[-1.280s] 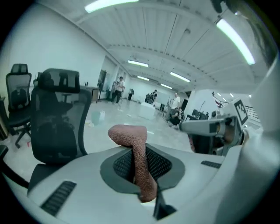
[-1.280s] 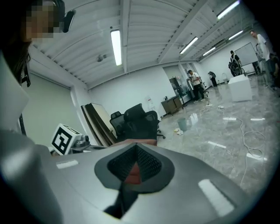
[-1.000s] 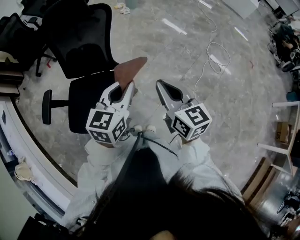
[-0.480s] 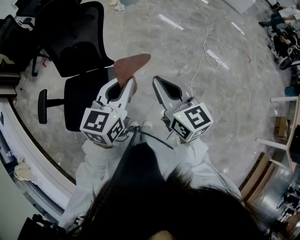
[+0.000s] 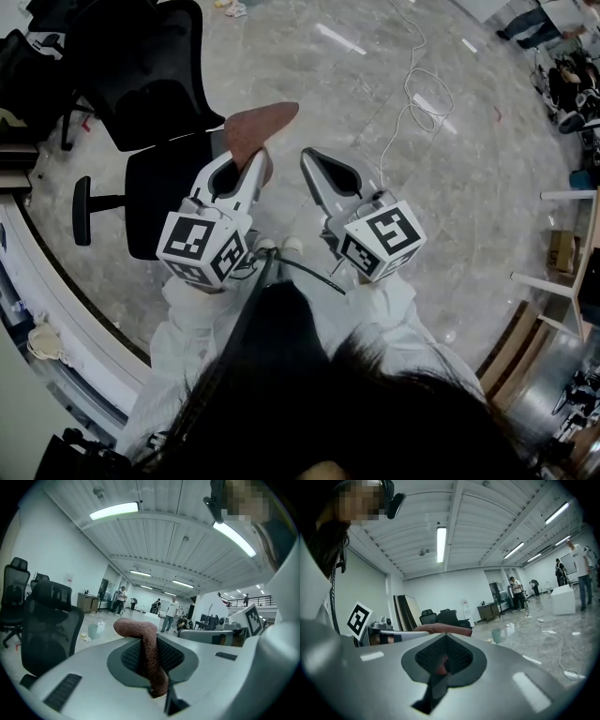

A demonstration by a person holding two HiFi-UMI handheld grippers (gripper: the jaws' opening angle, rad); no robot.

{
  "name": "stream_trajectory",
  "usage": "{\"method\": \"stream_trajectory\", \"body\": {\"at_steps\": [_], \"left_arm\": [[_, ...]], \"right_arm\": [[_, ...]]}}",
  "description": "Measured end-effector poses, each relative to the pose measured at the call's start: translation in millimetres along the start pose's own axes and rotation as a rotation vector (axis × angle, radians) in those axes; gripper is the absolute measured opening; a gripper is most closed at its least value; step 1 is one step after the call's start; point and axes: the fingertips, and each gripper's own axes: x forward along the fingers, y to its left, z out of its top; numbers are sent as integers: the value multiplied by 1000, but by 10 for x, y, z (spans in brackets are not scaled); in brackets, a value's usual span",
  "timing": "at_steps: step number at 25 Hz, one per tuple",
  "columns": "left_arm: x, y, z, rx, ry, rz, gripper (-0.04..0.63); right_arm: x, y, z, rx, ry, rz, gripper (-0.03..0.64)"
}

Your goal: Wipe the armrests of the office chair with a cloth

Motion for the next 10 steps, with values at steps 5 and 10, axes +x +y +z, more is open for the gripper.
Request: {"method": "stream_trajectory", "body": {"at_steps": [5,10], "left_arm": [[21,51,7,-4,4,-5,40],[16,77,-8,-10,10,-8,38]], "right_arm": [[83,-2,-9,1,9,3,0],[113,21,-34,-1,19,9,0]]}}
